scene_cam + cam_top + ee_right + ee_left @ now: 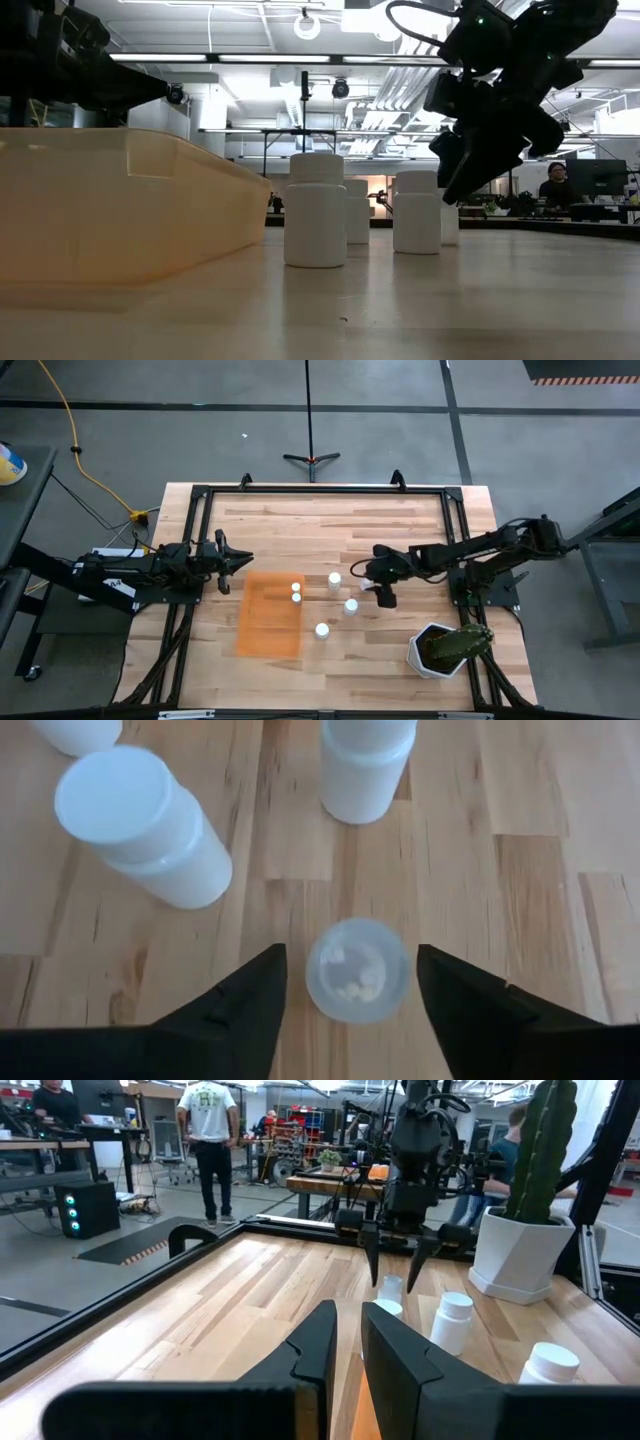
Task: Pick and place pill bottles into a basket
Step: Put the transparent pill bottle into the orange bin
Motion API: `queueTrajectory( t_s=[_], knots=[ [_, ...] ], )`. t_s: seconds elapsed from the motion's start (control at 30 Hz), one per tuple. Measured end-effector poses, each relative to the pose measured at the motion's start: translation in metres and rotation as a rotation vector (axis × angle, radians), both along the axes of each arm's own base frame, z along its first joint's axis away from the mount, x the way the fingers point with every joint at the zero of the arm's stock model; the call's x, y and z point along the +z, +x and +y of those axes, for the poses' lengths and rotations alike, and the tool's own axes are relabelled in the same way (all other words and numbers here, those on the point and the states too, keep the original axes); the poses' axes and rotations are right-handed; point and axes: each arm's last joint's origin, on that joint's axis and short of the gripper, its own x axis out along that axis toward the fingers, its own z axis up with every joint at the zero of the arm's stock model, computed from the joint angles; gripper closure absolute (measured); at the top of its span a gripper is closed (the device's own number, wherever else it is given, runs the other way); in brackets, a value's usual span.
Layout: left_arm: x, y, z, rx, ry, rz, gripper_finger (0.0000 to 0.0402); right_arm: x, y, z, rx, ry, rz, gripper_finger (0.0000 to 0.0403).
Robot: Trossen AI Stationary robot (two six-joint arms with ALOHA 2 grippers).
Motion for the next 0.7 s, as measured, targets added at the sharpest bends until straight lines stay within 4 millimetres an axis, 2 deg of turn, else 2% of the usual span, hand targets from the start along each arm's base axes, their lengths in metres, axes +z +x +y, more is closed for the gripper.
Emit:
queueTrajectory(
  t_s=[0.33,0.53,0.7],
  knots=[
    [0.0,0.0,0.0,0.0,0.0,0.0,0.0314,0.0,0.0,-0.001,-0.014,-0.058,0.002,0.0279],
    [0.0,0.0,0.0,-0.001,0.0,0.0,0.0314,0.006,0.006,-0.002,0.005,-0.082,-0.08,0.0277],
    [0.0,0.0,0.0,-0.001,0.0,0.0,0.0314,0.031,0.021,-0.002,0.014,-0.113,-0.179,0.0266]
  ],
)
